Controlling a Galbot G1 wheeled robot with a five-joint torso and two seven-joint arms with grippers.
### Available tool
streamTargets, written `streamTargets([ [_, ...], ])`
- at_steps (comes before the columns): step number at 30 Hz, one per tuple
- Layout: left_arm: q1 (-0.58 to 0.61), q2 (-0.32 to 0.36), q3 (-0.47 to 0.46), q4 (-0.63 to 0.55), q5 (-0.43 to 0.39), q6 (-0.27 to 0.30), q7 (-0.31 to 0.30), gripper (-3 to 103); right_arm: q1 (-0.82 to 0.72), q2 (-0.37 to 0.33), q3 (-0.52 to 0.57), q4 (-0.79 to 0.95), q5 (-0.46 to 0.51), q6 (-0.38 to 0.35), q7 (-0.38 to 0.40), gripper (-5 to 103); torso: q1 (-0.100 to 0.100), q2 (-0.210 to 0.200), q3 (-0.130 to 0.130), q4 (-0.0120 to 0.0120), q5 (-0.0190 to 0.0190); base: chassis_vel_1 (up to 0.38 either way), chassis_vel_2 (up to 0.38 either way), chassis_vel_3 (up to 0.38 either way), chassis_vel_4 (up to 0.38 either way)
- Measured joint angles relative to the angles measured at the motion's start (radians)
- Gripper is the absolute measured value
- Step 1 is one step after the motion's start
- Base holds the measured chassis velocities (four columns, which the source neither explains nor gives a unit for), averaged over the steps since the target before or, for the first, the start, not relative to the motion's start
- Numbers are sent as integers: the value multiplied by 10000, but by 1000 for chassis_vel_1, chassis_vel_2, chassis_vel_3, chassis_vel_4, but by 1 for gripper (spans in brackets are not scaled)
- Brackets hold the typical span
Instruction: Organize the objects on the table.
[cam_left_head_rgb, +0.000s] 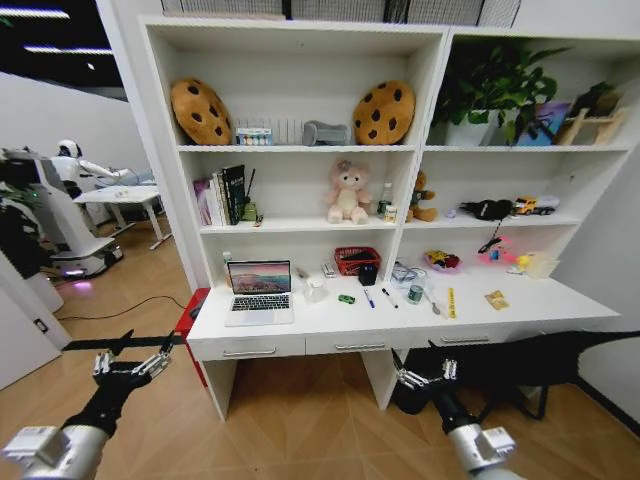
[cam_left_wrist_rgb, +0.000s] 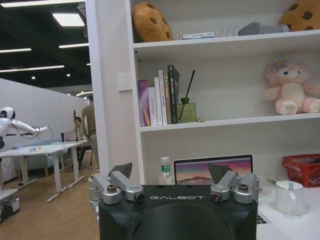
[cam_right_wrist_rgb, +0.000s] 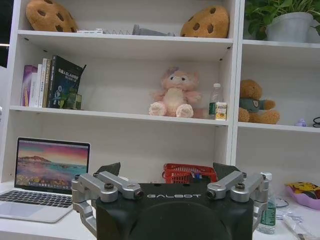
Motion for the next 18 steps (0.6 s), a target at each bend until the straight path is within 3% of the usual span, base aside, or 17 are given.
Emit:
streamTargets([
  [9, -87, 180, -35, 314, 91, 56, 9, 84, 340, 10, 291, 320, 568, -819, 127, 100, 0, 0, 0, 0, 0, 0, 0, 0, 0],
  [18, -153, 142, 267, 288, 35, 279, -136, 84, 289, 111, 383, 426, 718, -994, 167, 100, 0, 1, 0, 0, 1, 0, 0, 0, 0],
])
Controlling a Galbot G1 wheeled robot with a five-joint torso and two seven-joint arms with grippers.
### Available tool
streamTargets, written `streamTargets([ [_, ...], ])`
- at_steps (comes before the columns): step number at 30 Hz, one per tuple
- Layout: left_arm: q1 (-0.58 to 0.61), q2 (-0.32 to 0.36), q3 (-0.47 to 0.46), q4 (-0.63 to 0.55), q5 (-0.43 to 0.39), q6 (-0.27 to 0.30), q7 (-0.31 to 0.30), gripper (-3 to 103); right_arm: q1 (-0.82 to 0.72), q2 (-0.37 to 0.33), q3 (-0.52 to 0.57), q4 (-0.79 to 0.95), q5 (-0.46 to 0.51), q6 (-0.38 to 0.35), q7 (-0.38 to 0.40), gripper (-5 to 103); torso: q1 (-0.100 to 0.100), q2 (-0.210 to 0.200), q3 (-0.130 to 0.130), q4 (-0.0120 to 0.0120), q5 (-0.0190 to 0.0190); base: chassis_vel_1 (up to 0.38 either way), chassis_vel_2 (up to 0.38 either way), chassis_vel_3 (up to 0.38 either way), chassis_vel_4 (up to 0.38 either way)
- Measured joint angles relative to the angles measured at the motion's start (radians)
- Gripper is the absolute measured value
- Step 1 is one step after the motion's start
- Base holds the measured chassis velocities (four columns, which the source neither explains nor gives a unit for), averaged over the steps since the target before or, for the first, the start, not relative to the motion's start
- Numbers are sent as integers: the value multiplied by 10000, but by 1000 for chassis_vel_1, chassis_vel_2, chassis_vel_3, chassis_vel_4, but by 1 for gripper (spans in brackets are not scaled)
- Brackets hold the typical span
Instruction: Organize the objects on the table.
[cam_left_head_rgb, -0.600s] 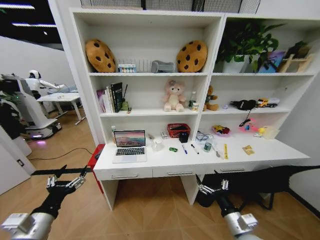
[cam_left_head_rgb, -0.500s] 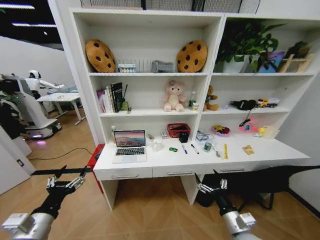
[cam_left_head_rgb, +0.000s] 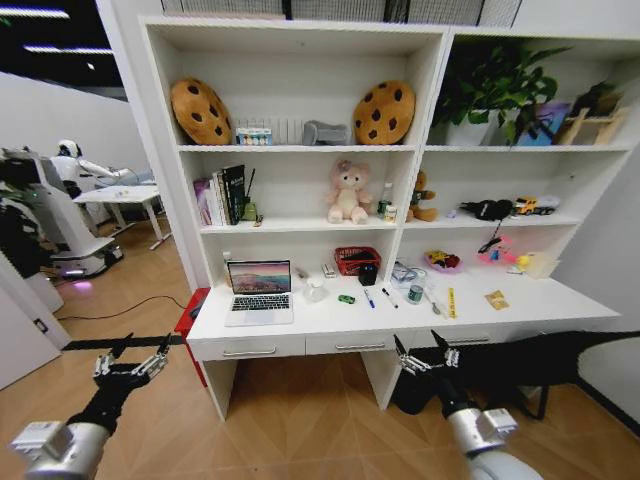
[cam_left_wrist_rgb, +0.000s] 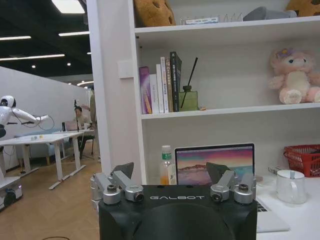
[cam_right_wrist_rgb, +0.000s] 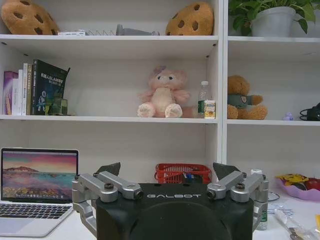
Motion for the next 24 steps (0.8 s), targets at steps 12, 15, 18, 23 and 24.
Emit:
streamTargets([
  [12, -9, 318, 118, -35, 7, 94, 14, 84, -41, 45, -68, -40, 39, 97, -10, 100, -3, 2, 0, 0, 1, -66, 79, 72, -79],
  [15, -54, 410, 126, -26, -22, 124, 14, 84, -19, 45, -87, -63, 39, 109, -16, 100, -2, 1, 0, 0, -1, -188, 189, 191, -220],
  [18, -98, 569, 104, 14, -92, 157, 16, 84, 15, 61, -142, -112, 32, 116, -23, 100, 0, 0, 0, -1, -1, -198, 209, 224, -237],
  [23, -126, 808, 46, 188, -133, 159, 37, 84, 48, 52, -200, -153, 10, 142, -69, 100, 0, 0, 0, 0, -6, -268, 270, 287, -273],
  [24, -145, 867, 61, 221, -135, 159, 49, 84, 47, 49, -200, -162, 7, 158, -83, 100, 0, 0, -1, -1, -1, -266, 301, 296, -297],
])
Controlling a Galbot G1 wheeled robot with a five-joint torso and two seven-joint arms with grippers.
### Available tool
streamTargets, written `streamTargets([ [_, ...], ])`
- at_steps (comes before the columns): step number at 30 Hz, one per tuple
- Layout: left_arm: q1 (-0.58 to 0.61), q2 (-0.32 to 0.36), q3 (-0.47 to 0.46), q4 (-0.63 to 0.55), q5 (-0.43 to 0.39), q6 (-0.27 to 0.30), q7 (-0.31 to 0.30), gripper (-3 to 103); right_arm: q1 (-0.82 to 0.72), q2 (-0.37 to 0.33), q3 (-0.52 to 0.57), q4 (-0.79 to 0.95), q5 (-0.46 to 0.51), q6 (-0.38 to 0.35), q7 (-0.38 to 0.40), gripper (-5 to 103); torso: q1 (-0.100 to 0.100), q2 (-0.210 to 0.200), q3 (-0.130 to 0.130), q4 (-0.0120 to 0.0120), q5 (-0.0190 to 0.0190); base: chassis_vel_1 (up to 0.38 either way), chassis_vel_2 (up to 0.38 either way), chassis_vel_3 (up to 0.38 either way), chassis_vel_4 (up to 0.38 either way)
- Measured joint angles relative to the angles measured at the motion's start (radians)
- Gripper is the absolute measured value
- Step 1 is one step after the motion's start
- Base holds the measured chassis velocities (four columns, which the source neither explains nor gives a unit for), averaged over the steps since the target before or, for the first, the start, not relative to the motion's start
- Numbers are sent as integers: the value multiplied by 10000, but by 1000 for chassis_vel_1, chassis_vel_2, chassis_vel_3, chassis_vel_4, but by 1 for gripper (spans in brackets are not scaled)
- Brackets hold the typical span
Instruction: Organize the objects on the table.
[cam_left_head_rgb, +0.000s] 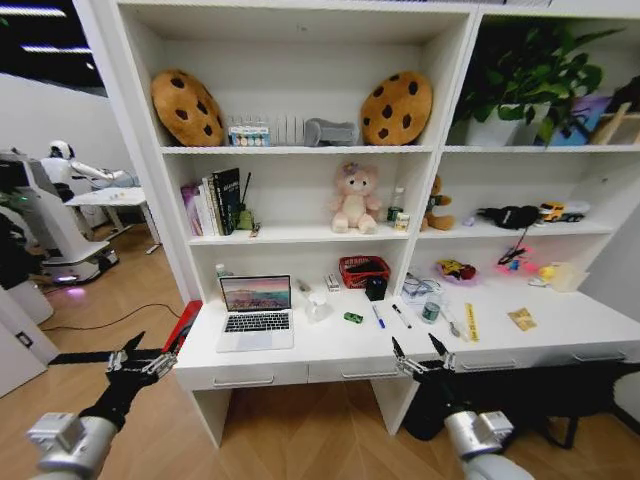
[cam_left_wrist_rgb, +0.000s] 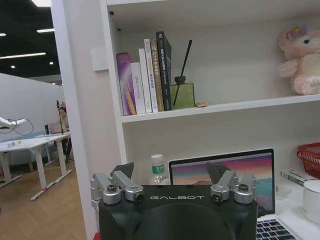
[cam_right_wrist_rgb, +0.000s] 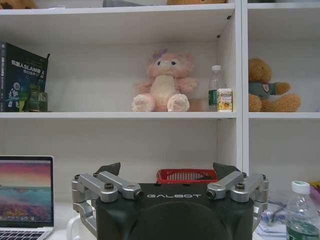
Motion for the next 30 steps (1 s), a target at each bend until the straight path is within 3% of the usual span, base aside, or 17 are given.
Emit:
streamTargets([
  [6, -85, 274, 62, 182, -14, 1, 41, 84, 62, -49, -3, -66, -1, 230, -70, 100, 1, 0, 0, 1, -10, -317, 312, 315, -328],
  [10, -186, 620, 52, 465, -58, -6, 90, 84, 76, -117, -14, -81, -44, 435, -80, 100, 9, -4, 3, 4, 9, -300, 312, 316, -301],
  [12, -246, 919, 42, 666, -63, -12, 139, 84, 6, -178, -13, -58, -83, 589, -131, 100, 16, -6, 5, 3, -15, -247, 231, 188, -212],
  [15, -331, 1363, -6, 940, -59, -86, 173, 84, -131, -238, -20, -19, -198, 748, -190, 100, 15, -6, 5, 3, 6, -163, 141, 63, -89],
  [17, -415, 2090, -169, 1326, -120, -158, 180, 84, -212, -380, -70, 33, -249, 809, -262, 100, 9, -6, 4, 4, -10, -28, 41, 11, -20],
  [19, -491, 2441, -204, 1504, -202, -168, 180, 84, -211, -421, -84, 30, -278, 837, -302, 100, 0, -4, 1, 4, -3, 0, 0, 0, 0],
  [22, -1114, 3859, -59, 2342, -326, -168, 186, 80, -200, -482, -93, -163, -380, 963, -412, 100, -14, 6, -3, 5, -4, 84, -51, -38, 63],
  [23, -1114, 3859, -59, 2342, -326, -168, 186, 80, -200, -482, -93, -163, -380, 963, -412, 100, -14, 6, -3, 5, -4, 88, -67, -59, 82],
  [24, -1455, 4328, 105, 2665, -331, -170, 203, 74, -220, -449, -68, -277, -395, 1016, -424, 100, -14, 6, -3, 3, -2, 73, -77, -59, 43],
  [25, -1455, 4328, 105, 2665, -331, -170, 203, 74, -220, -449, -68, -277, -395, 1016, -424, 100, -14, 6, -3, 3, -2, 73, -77, -59, 43],
  [27, -2333, 5353, 756, 3389, -303, -169, 566, 63, -297, -274, 23, -534, -444, 1151, -438, 100, -12, 6, -3, -2, 0, 4, -17, -27, 21],
  [28, -2333, 5353, 756, 3389, -303, -169, 566, 63, -297, -274, 23, -534, -444, 1151, -438, 100, -12, 6, -3, -2, 0, 0, 0, 0, 0],
  [30, -2900, 5954, 1469, 3867, -183, -193, 1008, 52, -314, -164, 74, -680, -463, 1222, -439, 100, 1, -1, 2, 0, 0, 0, 0, 0, 0],
])
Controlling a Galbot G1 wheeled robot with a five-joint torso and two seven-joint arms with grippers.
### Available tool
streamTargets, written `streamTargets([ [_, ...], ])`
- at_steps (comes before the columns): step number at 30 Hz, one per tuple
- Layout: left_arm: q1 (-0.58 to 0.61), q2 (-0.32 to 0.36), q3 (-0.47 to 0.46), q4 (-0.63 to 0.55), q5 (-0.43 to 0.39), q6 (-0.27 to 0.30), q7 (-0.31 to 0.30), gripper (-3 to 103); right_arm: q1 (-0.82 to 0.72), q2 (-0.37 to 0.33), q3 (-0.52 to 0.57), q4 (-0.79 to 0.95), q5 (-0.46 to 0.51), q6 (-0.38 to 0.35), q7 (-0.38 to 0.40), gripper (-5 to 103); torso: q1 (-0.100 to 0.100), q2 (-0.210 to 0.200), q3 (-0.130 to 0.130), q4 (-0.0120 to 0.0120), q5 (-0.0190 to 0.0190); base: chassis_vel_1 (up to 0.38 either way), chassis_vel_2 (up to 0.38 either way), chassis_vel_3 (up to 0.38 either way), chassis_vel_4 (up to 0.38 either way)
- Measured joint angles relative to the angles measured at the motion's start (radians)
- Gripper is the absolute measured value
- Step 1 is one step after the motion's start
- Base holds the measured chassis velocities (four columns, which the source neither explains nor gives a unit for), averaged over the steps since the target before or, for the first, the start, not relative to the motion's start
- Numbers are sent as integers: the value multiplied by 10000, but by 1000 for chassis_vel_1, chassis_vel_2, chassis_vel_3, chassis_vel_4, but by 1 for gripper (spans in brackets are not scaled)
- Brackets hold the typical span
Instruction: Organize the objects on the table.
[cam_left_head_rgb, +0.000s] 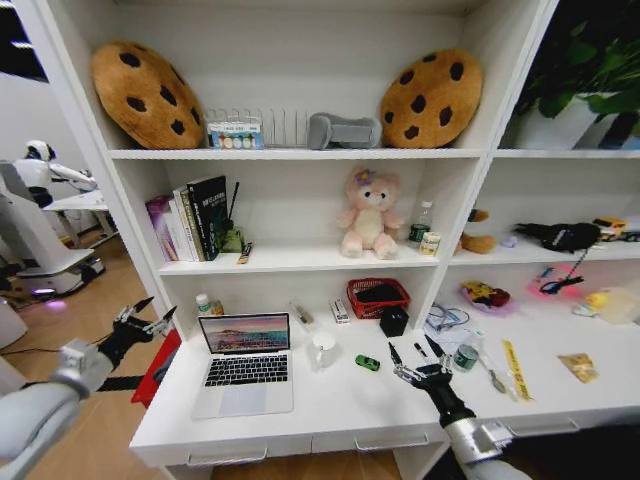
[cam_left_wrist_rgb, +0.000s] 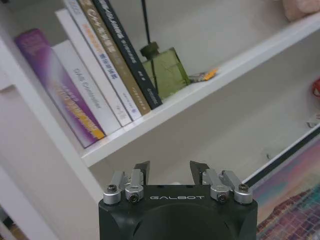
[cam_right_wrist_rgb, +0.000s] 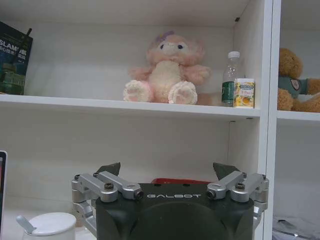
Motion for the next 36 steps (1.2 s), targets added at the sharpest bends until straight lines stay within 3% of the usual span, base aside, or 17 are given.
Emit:
streamTargets([
  [1, 0, 0, 0, 0, 0, 0, 0, 52, 0, 0, 0, 0, 0, 0, 0, 100, 0, 0, 0, 0, 0, 0, 0, 0, 0],
  [3, -346, 378, 563, 158, 93, -14, 289, 36, 26, 29, 66, -61, 3, 17, 3, 100, 4, -1, 0, 3, -4, 0, 0, 0, 0],
  [5, -471, 539, 749, 162, 97, -14, 412, 36, 54, 29, 92, -88, 10, 17, 10, 100, 3, -2, 0, 3, -3, 0, 0, 0, 0],
  [7, -720, 938, 1025, 162, 186, -13, 1053, 26, 140, 21, 130, -180, 37, 17, 25, 100, 2, -2, 0, 2, 2, 0, 0, 0, 0],
  [8, -720, 938, 1025, 162, 186, -13, 1053, 26, 140, 21, 130, -180, 37, 17, 25, 100, 2, -2, 0, 2, 2, 0, 0, 0, 0],
  [9, -829, 1152, 1128, 167, 299, -14, 1539, 15, 186, 21, 149, -242, 58, 17, 35, 100, 1, -1, 0, 1, 2, 0, 0, 0, 0],
  [11, -887, 1277, 1198, 186, 350, -15, 1792, 15, 204, 24, 152, -277, 63, 17, 37, 100, 0, 0, -1, 3, 1, 0, 0, 0, 0],
  [12, -1009, 1476, 1369, 240, 412, -20, 2108, 4, 205, 42, 150, -335, 55, 17, 37, 100, -1, 0, -1, 2, 2, 0, 0, 0, 0],
  [13, -1196, 1594, 1595, 324, 464, -26, 2269, 2, 200, 60, 139, -362, 30, 19, 32, 100, -1, 0, -1, 4, 2, 0, 0, 0, 0],
  [16, -1740, 1719, 2285, 507, 535, -40, 2422, 0, 183, 127, 110, -409, -49, 36, 25, 100, -1, 0, -1, 5, 2, 0, 0, 0, 0],
  [18, -3069, 1771, 3600, 856, 699, -55, 2503, 0, 161, 235, 106, -443, -145, 59, 26, 100, 0, 0, -1, 4, -2, 0, 0, 0, 0],
  [19, -3069, 1771, 3600, 856, 699, -55, 2503, 0, 161, 235, 106, -443, -145, 59, 26, 100, 0, 0, -1, 4, -2, 0, 0, 0, 0],
  [23, -5368, 1634, 5636, 1458, 1178, -88, 2754, 0, 87, 366, 187, -466, -194, 127, 30, 100, 0, 0, -1, 0, 1, 0, 0, 0, 0],
  [36, -8462, 1574, 9211, 2026, 1825, -352, 3669, 0, -23, 874, 334, -683, -314, 373, 49, 100, -3, 4, -5, 0, 7, 0, 0, 0, 0],
])
